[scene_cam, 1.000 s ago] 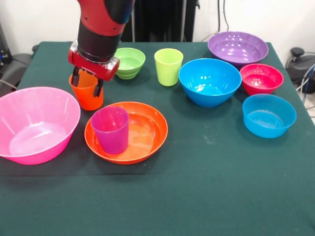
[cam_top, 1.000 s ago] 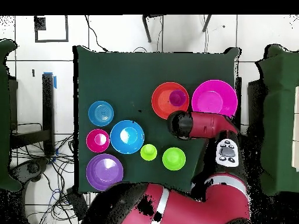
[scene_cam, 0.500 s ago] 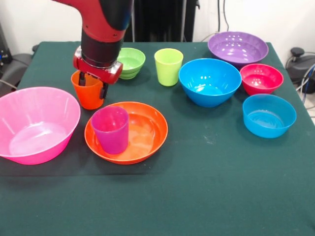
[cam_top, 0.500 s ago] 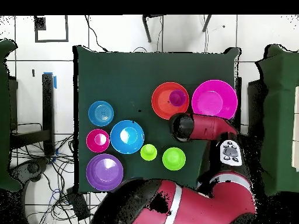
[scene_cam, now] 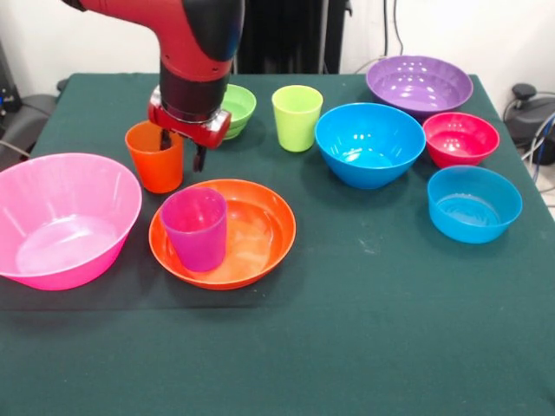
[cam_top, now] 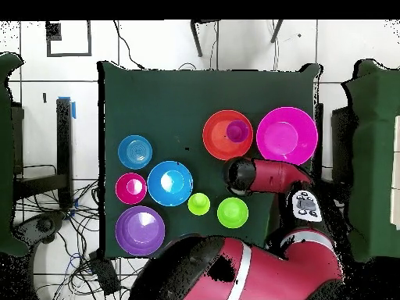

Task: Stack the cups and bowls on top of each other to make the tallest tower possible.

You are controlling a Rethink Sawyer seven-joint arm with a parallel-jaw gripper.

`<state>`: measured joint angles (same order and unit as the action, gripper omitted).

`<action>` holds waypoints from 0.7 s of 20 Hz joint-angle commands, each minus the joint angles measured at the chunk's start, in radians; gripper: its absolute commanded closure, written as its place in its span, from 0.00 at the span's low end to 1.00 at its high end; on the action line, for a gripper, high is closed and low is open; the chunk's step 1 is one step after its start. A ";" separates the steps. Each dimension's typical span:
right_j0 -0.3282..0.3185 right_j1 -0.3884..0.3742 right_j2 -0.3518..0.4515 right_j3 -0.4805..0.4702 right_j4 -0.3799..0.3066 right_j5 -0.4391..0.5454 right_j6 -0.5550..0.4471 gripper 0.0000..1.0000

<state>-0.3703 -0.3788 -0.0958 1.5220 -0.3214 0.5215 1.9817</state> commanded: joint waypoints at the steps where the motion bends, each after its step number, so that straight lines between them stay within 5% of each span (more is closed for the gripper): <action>1: -0.030 0.012 0.149 0.043 -0.018 -0.026 -0.048 1.00; 9: -0.057 0.013 0.184 0.021 -0.004 0.050 -0.080 1.00; 14: -0.010 -0.049 0.168 -0.002 0.023 0.172 -0.049 1.00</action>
<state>-0.4190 -0.3905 -0.0482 1.5266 -0.3214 0.5547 1.9817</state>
